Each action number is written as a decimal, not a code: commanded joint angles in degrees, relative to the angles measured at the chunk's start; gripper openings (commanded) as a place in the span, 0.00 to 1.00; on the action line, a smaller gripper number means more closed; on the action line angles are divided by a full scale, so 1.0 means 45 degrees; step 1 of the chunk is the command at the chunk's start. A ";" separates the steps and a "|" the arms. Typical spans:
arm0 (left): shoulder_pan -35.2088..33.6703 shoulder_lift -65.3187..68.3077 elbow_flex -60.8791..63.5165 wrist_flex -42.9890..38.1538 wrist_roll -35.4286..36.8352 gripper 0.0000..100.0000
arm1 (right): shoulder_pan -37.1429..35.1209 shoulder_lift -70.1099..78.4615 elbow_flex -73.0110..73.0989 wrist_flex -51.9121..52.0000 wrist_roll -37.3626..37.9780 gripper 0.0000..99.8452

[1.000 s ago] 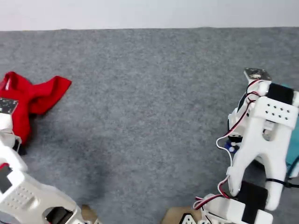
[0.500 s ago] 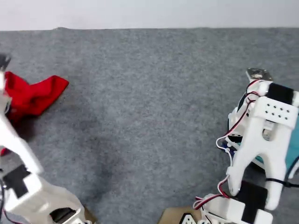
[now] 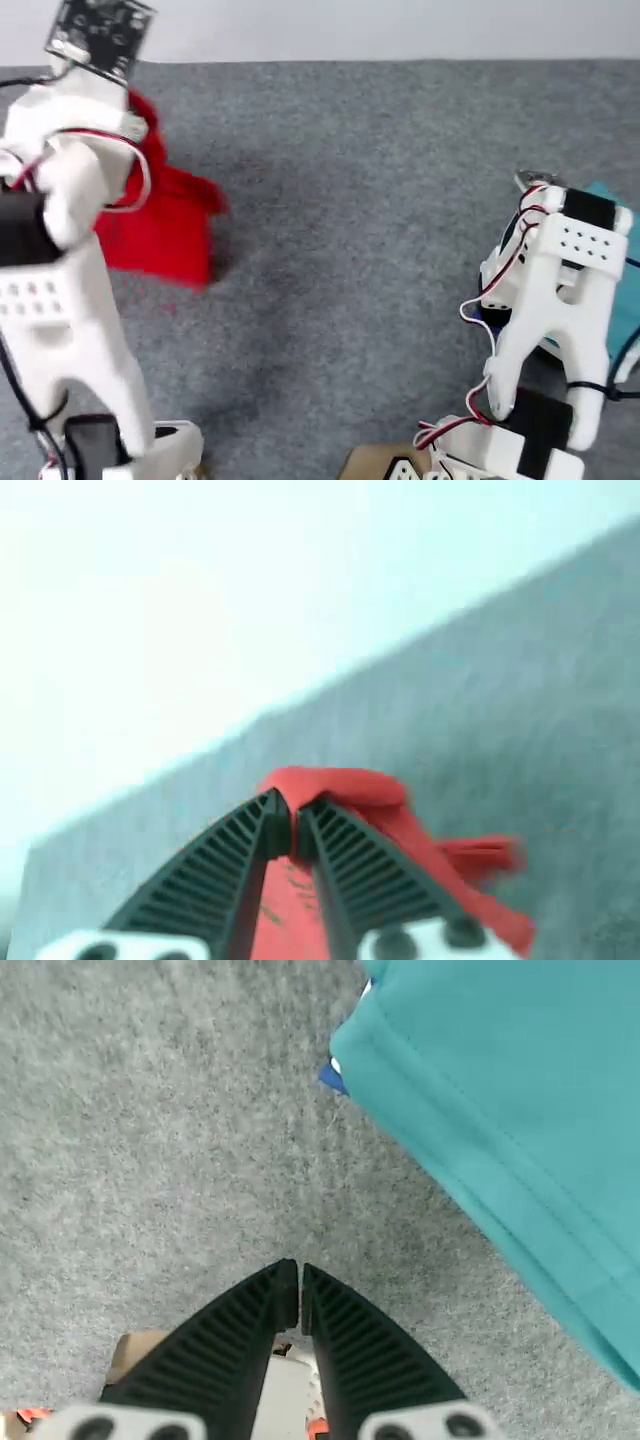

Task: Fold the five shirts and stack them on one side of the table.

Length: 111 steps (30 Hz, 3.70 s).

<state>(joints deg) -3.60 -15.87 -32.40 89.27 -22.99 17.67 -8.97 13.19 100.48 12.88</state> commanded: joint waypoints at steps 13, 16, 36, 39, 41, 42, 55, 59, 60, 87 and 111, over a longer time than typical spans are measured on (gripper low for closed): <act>-0.5040 -0.1035 0.6476 0.1836 -0.1836 0.00 | -0.3937 -0.0498 -0.1270 -0.0244 -0.0078 0.01; -0.7170 -0.0957 0.8449 0.0156 -0.2911 0.00 | -0.5089 -0.0498 -0.1270 -0.0772 -0.0059 0.01; -1.1311 -0.0938 1.3705 -0.5744 -0.5333 0.13 | -1.0716 0.2686 -0.3946 -0.1631 -0.0137 0.07; -1.1389 -0.0938 1.4037 -0.5958 -0.5333 0.13 | -1.1692 0.4151 -0.5861 -0.0518 -0.0391 0.17; -1.1468 -0.0938 1.4486 -0.6388 -0.5314 0.13 | -1.2259 0.5089 -0.7131 0.0088 -0.1250 0.20; -1.1604 -0.0938 1.4720 -0.6642 -0.5294 0.13 | -1.2571 0.5499 -0.7736 0.0303 -0.1719 0.21; -1.3714 -0.0938 1.5990 -0.7443 -0.5275 0.13 | -1.6166 0.8469 -1.0432 0.0420 -0.4513 0.20; -1.4144 -0.1055 1.6361 -0.7443 -0.5275 0.13 | -1.6733 0.9270 -1.0960 0.0400 -0.4513 0.20; -1.4242 -0.1055 1.6400 -0.7443 -0.5275 0.13 | -1.6830 0.9446 -1.1155 0.0342 -0.4513 0.20; -1.4613 -0.1016 1.6400 -0.7443 -0.5275 0.13 | -1.7729 1.5521 -1.8168 0.0420 -0.2989 0.01; -1.2503 -0.1094 1.6127 -0.6896 -0.5275 0.13 | -1.1106 1.1868 -2.0103 0.0518 -0.2051 0.01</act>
<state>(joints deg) -63.65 -18.86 41.71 56.75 -46.20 -37.01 48.79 -73.85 100.57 2.68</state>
